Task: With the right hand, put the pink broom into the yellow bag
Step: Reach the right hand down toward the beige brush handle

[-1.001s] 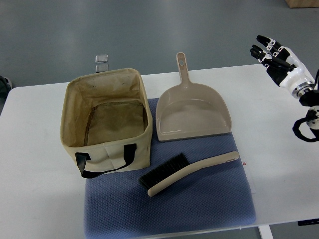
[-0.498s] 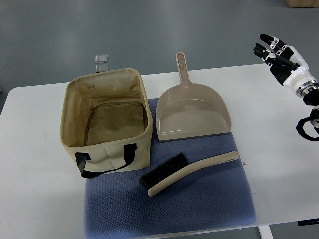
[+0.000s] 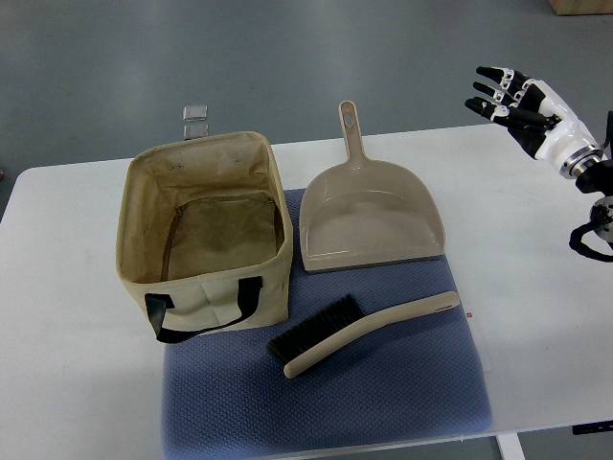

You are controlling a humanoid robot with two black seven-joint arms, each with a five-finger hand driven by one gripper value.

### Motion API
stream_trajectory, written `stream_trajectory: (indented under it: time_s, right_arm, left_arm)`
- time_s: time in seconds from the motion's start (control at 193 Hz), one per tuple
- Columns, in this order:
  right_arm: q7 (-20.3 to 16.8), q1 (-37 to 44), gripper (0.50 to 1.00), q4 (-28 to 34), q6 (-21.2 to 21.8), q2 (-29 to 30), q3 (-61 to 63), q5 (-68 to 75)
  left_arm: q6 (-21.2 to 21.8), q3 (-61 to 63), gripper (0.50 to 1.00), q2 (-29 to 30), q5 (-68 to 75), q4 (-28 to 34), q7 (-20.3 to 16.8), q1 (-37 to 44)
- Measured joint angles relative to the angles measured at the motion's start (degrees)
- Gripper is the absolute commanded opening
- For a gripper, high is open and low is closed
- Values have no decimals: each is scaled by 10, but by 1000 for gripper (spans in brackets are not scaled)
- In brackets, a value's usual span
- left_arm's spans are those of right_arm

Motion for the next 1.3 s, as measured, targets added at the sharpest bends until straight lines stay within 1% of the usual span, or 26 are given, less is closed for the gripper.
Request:
stream_trajectory:
  time_s: [0.104, 0.291, 0.472, 0.565, 0.892, 1.048, 1.141, 1.302]
  right_arm:
    - [17, 11, 926, 17, 10, -13, -30, -37]
    - [45, 35, 926, 64, 12, -49, -111, -102]
    - [78, 49, 926, 140, 12, -90, -184, -226]
    - [88, 54, 926, 179, 12, -104, -206, -289]
    - [92, 57, 921, 282, 7, -126, -262, -473]
    - [87, 57, 917, 295, 0, -122, -281, -567]
    - [85, 57, 917, 297, -18, -120, -300, -610]
    - [84, 57, 913, 297, -47, -118, -329, -639]
  left_arm:
    - [0, 0, 1000, 0, 0, 0, 0, 0]
    - [0, 0, 1000, 0, 0, 0, 0, 0]
    - [0, 0, 1000, 0, 0, 0, 0, 0]
    - [0, 0, 1000, 0, 0, 0, 0, 0]
    - [0, 0, 1000, 0, 0, 0, 0, 0]
    - [0, 0, 1000, 0, 0, 0, 0, 0]
    - [0, 0, 1000, 0, 0, 0, 0, 0]
    - [0, 0, 1000, 0, 0, 0, 0, 0]
